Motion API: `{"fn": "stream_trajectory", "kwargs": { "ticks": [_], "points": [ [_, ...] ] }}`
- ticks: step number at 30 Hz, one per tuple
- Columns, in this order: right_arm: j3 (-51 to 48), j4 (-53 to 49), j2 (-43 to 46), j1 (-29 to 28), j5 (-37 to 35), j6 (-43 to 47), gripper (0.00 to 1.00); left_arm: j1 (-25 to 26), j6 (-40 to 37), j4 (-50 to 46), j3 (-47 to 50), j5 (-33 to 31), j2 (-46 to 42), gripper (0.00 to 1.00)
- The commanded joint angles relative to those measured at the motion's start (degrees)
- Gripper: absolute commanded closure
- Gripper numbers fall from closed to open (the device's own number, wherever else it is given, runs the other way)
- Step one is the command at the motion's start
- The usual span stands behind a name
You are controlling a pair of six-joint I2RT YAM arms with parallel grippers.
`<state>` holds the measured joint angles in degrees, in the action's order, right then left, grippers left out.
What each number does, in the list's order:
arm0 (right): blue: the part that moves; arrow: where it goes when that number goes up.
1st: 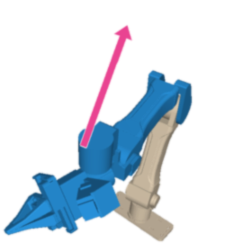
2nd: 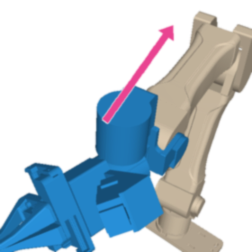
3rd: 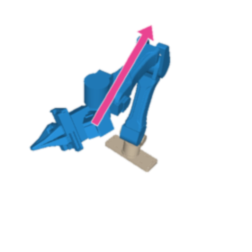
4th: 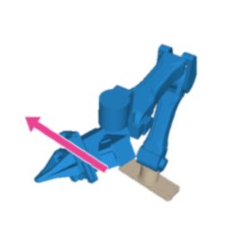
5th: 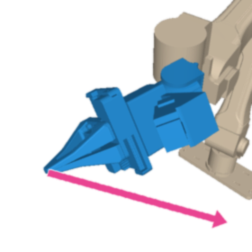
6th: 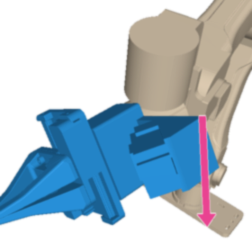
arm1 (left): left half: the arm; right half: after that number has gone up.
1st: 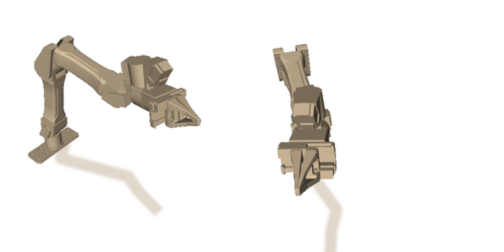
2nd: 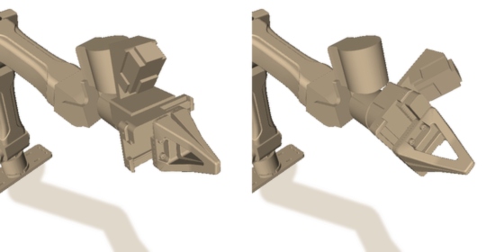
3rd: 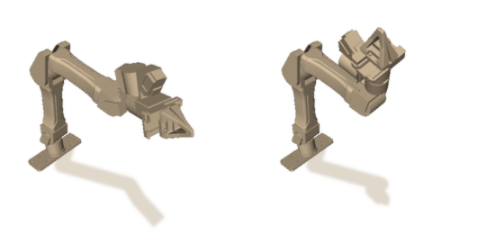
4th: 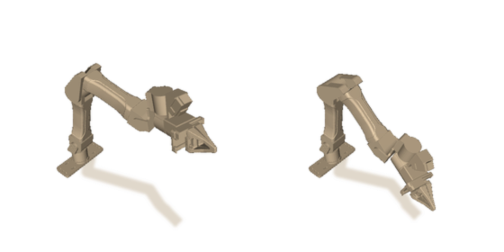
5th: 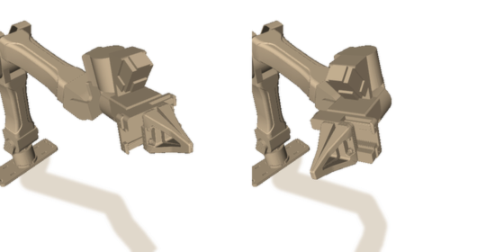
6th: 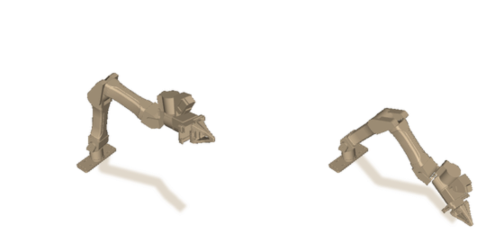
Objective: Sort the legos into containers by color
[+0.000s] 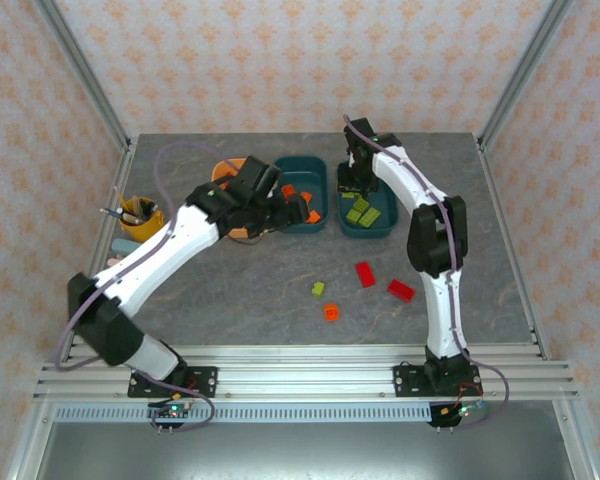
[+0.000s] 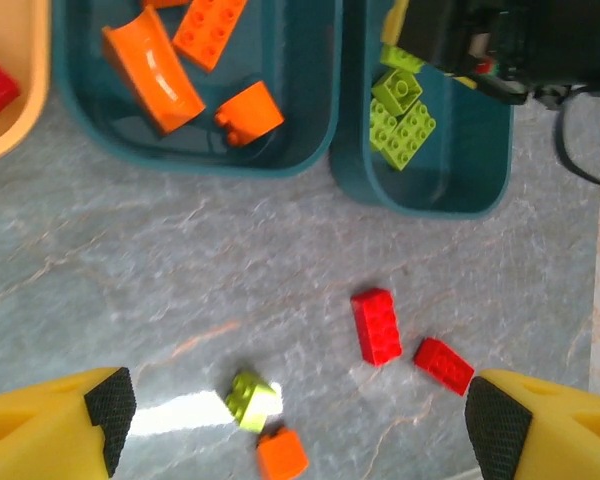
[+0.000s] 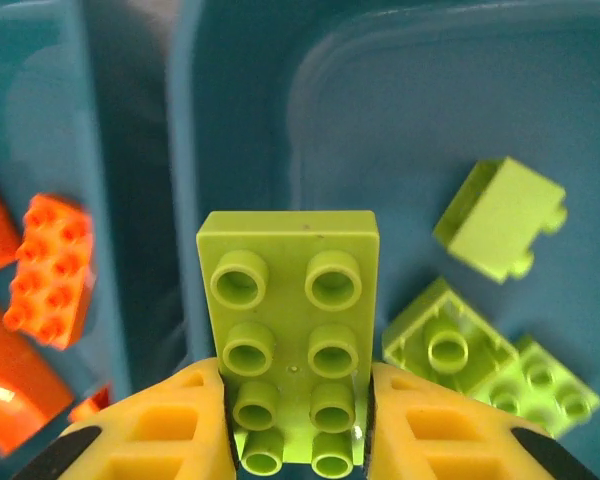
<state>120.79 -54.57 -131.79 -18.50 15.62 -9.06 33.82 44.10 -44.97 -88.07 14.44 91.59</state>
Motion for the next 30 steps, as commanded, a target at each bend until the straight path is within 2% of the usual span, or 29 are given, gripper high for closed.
{"fn": "stream_trajectory", "kwargs": {
  "ticks": [1, 8, 13, 16, 23, 30],
  "points": [
    [5.8, -1.6, -3.7, 1.3, 1.0, -1.6, 0.69, 0.3, -2.4, 0.9, -7.1, 0.0, 5.3, 0.11],
    [11.3, -2.7, -9.5, 2.6, 2.8, -3.0, 0.66, 0.4, -3.4, -1.4, -18.3, 1.0, 14.2, 0.11],
    [13.1, -4.2, -10.0, 2.5, 2.8, -3.3, 0.51, 0.6, -3.1, -2.0, -19.3, 1.0, 15.3, 0.11],
    [13.0, -4.4, -7.8, 2.6, 2.8, -3.3, 0.45, 1.0, -3.3, -2.7, -19.2, 0.8, 14.8, 0.12],
    [10.5, -5.1, 2.9, 2.4, 0.7, -3.7, 0.44, 3.0, -3.2, -4.5, -15.7, 0.4, 11.7, 0.12],
    [-9.8, -0.9, 25.5, 0.0, -3.3, -4.6, 0.44, 6.8, -1.0, -4.0, -6.6, 0.4, 7.0, 0.14]
  ]
}}
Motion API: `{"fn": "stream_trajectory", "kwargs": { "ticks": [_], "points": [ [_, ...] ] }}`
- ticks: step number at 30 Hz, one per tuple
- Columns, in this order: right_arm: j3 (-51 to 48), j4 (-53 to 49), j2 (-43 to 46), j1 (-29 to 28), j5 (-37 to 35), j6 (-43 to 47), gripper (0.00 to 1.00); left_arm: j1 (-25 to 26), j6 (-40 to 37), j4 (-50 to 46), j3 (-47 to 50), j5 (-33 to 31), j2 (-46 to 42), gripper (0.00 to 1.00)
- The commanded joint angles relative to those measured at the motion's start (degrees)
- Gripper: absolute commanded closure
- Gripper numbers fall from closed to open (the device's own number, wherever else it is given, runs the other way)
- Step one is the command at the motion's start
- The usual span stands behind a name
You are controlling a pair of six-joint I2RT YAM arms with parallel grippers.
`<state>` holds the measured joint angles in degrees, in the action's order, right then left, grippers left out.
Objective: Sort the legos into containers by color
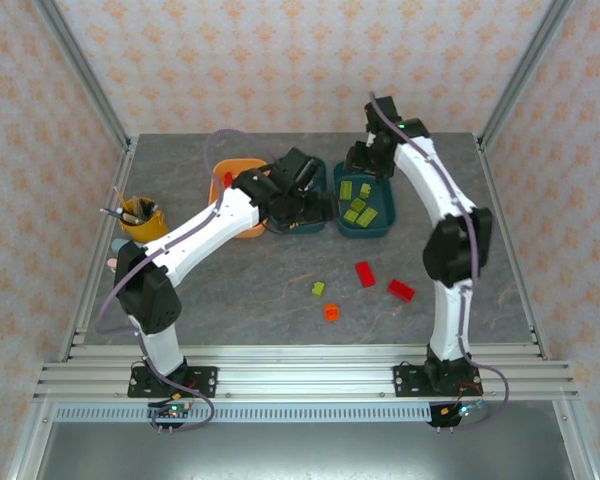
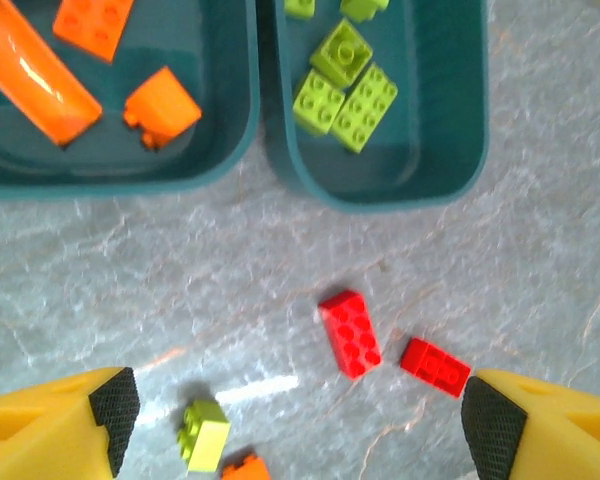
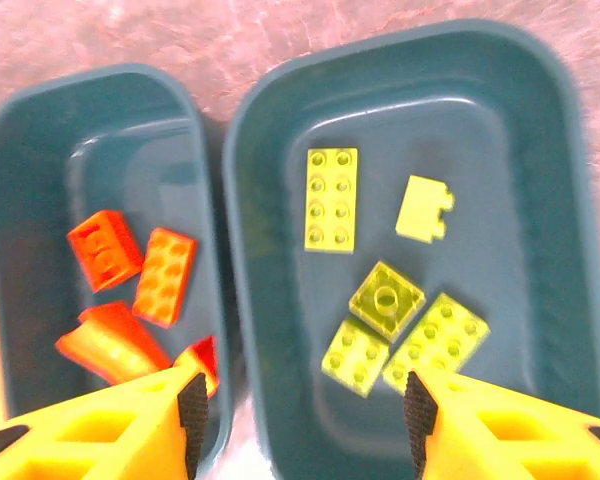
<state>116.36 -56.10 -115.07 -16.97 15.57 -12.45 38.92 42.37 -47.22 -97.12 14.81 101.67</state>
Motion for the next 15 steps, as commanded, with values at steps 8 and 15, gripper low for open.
{"fn": "stream_trajectory", "kwargs": {
  "ticks": [8, 15],
  "points": [
    [-37.0, 3.6, 38.1, -4.6, -3.1, -8.7, 0.44, 7.2, 6.3, -1.9, 12.6, -1.6, -7.0, 0.16],
    [-53.8, -0.5, 58.0, -7.5, -2.3, -16.6, 0.43, 12.6, 14.5, 1.5, 17.1, -3.7, -6.8, 0.15]
  ]
}}
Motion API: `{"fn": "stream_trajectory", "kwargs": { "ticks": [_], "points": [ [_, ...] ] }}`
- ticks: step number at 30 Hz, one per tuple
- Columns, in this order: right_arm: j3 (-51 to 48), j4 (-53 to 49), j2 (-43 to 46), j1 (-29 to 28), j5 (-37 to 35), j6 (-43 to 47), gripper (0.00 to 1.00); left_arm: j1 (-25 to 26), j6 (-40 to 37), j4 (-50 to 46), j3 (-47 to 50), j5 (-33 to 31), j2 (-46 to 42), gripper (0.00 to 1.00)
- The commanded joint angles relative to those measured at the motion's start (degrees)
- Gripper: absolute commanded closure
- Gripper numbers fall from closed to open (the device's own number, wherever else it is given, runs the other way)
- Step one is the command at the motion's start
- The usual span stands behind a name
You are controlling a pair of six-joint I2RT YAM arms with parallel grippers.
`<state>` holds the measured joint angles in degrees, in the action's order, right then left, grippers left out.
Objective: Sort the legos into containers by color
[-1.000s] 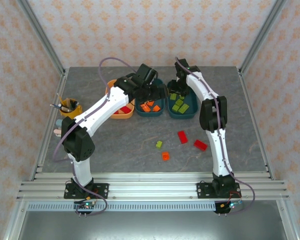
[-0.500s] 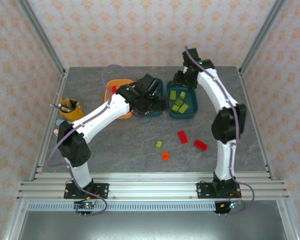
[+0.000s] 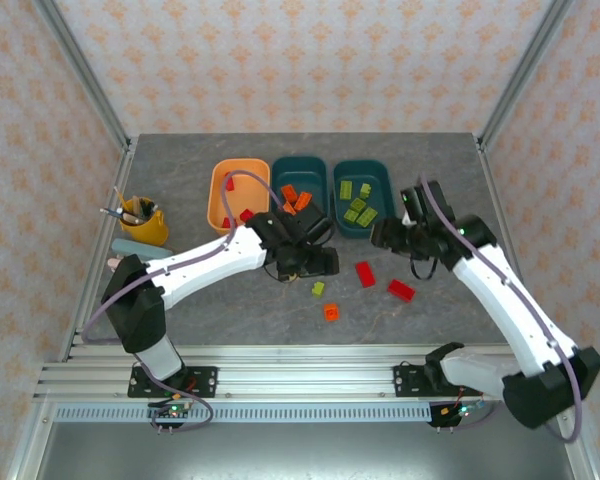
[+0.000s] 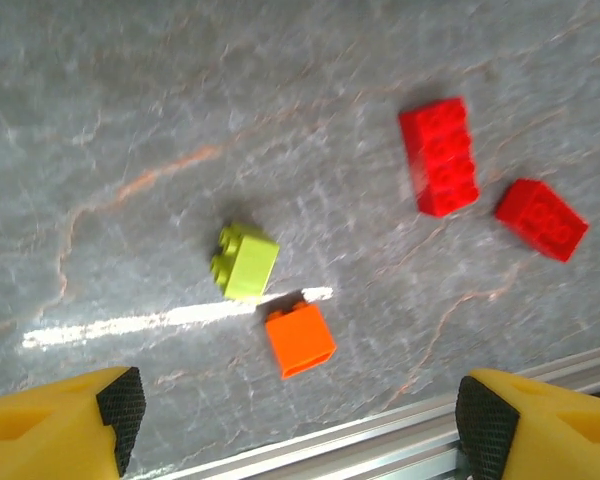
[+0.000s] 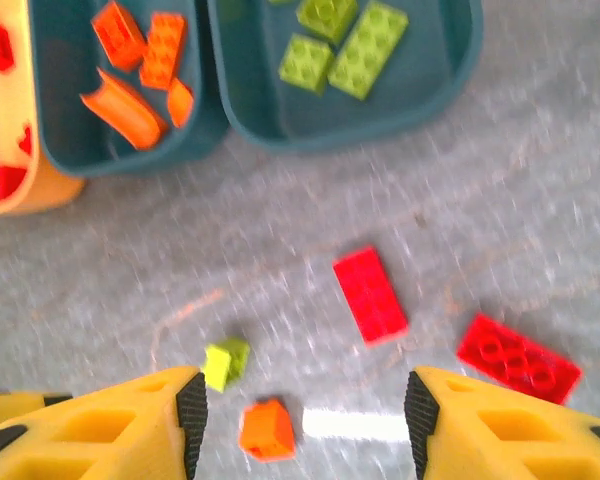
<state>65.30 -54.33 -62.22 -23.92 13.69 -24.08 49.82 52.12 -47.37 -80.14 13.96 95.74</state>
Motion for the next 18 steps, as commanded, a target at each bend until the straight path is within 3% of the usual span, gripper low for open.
{"fn": "stream_trajectory", "kwargs": {
  "ticks": [1, 9, 18],
  "points": [
    [-3.8, -3.0, 7.2, -0.7, -0.4, -5.9, 0.43, 2.5, 5.4, 1.8, -0.6, -3.4, -0.1, 0.15],
    [-5.6, -10.6, 16.1, -1.2, -4.6, -9.9, 0.43, 5.3, 13.2, -1.1, -12.4, -6.9, 13.0, 0.16],
    [-3.6, -13.3, 20.4, -1.3, -5.1, -9.5, 0.43, 6.0, 15.7, -11.2, -36.7, -9.1, 33.3, 0.2]
  ]
}}
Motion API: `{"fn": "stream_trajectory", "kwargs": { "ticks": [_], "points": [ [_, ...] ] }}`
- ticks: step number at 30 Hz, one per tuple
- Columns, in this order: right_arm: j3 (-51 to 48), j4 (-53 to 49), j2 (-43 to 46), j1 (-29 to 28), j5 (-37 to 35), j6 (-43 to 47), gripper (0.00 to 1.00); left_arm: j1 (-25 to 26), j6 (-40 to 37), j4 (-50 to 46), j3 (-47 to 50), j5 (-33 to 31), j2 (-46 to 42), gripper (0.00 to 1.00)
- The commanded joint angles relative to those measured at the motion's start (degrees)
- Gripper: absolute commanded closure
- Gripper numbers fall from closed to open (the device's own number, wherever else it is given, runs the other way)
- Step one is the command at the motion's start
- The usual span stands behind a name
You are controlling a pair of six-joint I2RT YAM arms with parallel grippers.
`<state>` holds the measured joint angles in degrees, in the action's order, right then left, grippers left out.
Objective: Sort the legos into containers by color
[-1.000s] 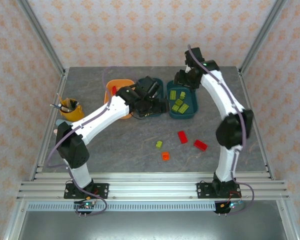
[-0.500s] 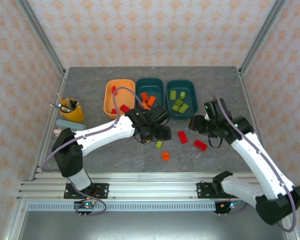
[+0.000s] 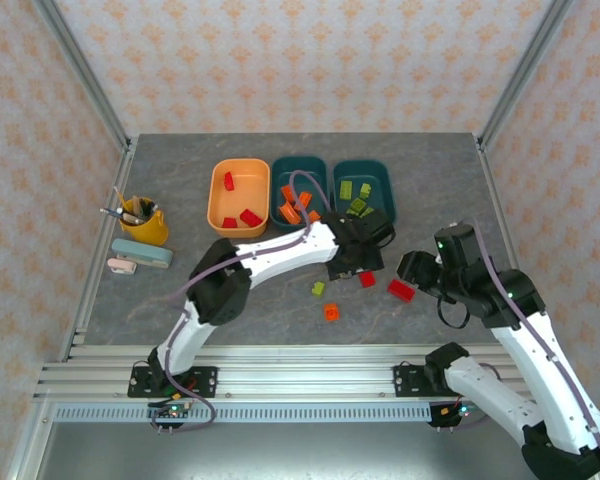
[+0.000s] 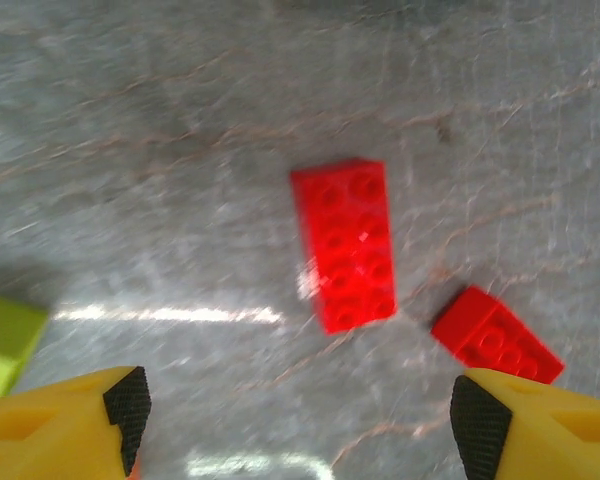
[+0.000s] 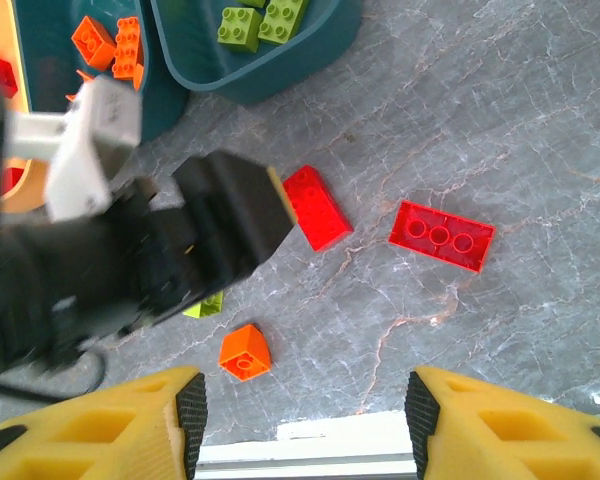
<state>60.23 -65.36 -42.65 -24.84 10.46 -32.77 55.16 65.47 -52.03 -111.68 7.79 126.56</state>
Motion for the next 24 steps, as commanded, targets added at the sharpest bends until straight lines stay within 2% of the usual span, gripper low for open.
{"fn": "stream_trajectory", "kwargs": {
  "ticks": [1, 13, 21, 24],
  "points": [
    [1.7, -2.5, 1.1, -0.4, -2.1, -0.7, 0.43, 0.8, 2.7, -7.6, -7.3, -2.7, 4.6, 0.22],
    [2.5, -1.1, 2.0, -0.4, -3.1, -1.5, 0.43, 0.9, 2.6, -11.8, -19.0, -2.2, 16.6, 0.37],
    [1.9, 0.3, 1.6, -0.4, -3.0, -1.6, 0.43, 0.7, 1.9, -13.2, -19.6, -3.1, 18.2, 0.54],
    [1.8, 0.4, 1.5, -0.4, -3.0, -1.5, 0.43, 0.5, 1.1, -13.2, -19.5, -3.4, 18.2, 0.66]
  ]
}}
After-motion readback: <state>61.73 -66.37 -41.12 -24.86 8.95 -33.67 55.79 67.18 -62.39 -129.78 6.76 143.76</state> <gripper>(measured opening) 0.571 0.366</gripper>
